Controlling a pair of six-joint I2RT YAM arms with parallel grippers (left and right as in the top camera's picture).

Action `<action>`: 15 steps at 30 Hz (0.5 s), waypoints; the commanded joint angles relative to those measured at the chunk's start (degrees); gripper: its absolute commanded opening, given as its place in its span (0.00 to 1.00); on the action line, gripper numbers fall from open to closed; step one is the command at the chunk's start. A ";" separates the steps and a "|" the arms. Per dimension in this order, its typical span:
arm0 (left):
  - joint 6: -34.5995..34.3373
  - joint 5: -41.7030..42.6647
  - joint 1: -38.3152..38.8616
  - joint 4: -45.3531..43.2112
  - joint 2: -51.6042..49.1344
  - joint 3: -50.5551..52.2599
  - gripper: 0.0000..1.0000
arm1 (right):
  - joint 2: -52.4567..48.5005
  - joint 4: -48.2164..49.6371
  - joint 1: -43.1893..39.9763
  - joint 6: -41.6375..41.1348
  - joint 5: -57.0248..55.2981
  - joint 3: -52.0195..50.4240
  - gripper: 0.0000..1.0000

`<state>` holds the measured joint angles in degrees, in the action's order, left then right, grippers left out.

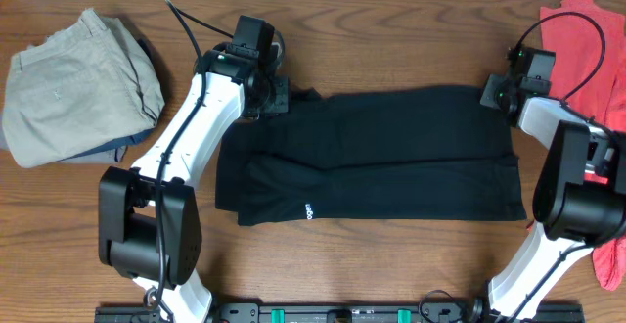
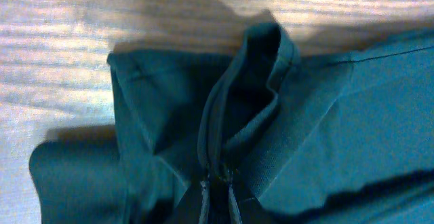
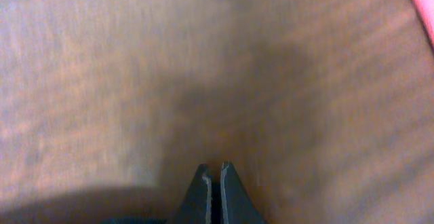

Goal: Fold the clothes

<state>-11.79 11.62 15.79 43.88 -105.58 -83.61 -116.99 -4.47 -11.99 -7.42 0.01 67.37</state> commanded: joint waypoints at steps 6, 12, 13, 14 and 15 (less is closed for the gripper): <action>0.35 -0.74 -0.42 5.88 9.62 -0.63 0.09 | 15.19 -16.87 -0.44 -0.81 -0.74 -1.44 0.01; 0.35 -0.74 -0.42 16.65 12.70 -0.63 0.08 | 21.55 -33.38 -0.44 -0.79 -5.35 -1.46 0.01; 0.35 -0.76 -0.42 18.67 12.70 -0.63 0.06 | 21.70 -35.10 -0.44 -0.79 -6.40 -1.46 0.01; 0.35 -0.76 -0.42 20.57 12.70 -0.61 0.06 | 21.77 -37.35 -0.44 -0.81 -7.89 -1.46 0.01; 0.37 -0.76 -0.42 22.53 12.70 -0.57 0.06 | 21.73 -39.36 -0.44 -0.81 -9.46 -1.46 0.01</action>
<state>-11.81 11.62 15.75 64.01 -93.10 -83.72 -95.29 -41.58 -12.10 -7.66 -4.38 65.98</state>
